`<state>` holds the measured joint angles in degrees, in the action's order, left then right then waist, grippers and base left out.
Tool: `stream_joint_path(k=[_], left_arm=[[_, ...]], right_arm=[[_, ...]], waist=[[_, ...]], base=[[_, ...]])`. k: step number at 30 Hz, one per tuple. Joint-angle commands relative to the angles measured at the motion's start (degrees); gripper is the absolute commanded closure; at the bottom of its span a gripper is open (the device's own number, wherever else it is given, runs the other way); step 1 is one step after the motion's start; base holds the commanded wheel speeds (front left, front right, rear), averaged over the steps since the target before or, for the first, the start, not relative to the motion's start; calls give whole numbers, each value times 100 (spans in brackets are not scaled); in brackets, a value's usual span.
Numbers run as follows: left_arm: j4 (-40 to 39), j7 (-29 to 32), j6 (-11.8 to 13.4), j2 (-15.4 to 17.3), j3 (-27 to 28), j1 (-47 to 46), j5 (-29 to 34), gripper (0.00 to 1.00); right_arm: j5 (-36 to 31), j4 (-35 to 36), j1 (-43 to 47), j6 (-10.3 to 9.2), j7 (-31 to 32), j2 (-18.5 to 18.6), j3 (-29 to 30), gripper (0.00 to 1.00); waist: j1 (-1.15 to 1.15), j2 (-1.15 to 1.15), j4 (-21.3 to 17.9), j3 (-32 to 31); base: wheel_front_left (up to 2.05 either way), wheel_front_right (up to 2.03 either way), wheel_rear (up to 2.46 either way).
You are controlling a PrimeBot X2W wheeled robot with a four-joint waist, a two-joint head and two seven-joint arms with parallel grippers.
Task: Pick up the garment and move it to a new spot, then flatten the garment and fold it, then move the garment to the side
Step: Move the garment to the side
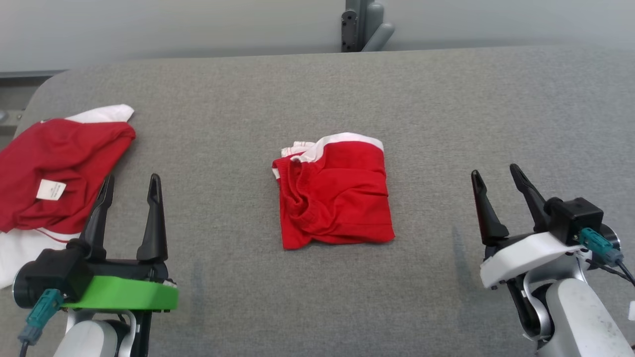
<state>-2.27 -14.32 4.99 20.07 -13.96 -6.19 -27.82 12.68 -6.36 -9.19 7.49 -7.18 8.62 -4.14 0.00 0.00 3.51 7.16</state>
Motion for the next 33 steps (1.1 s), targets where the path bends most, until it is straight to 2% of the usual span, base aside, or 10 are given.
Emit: stream_joint_path(k=[1,11,21,22,23,24,25,28,33], left_arm=[[7,-40,-31,-28,12,-119,47,0],[188,-88,-241,-292,35,-620,172,0],[327,-87,-474,-570,183,-796,392,0],[339,-87,-493,-580,212,-784,410,0],[347,-87,-503,-585,239,-771,430,0],[353,-87,-520,-591,263,-758,459,0],[356,-87,-537,-599,285,-746,480,0],[345,-87,-556,-601,336,-737,533,0],[242,-83,-574,-554,417,-684,623,0]], right_arm=[[33,-68,-118,0,15,14,-40,0],[305,-1448,-986,0,91,-1,-716,0],[903,-2803,-1475,0,191,-134,-1332,0],[990,-2894,-1476,0,228,-138,-1389,22],[1091,-2967,-1479,-1,266,-153,-1432,63],[1165,-3034,-1491,-1,319,-158,-1492,89],[1224,-3066,-1521,-1,347,-149,-1565,100],[1374,-3071,-1627,-3,320,-79,-1727,100],[1529,-2890,-1838,-5,338,61,-2192,100]], waist=[[0,0,302,278],[0,0,943,732],[0,0,1091,899],[0,0,1079,898],[0,0,1058,899],[0,0,1034,899],[0,0,1006,900],[0,0,901,903],[0,0,493,934]], base=[[0,0,0],[0,0,0],[0,0,0],[0,0,0],[0,0,0],[0,0,0],[0,0,0],[0,0,0],[0,0,0]])
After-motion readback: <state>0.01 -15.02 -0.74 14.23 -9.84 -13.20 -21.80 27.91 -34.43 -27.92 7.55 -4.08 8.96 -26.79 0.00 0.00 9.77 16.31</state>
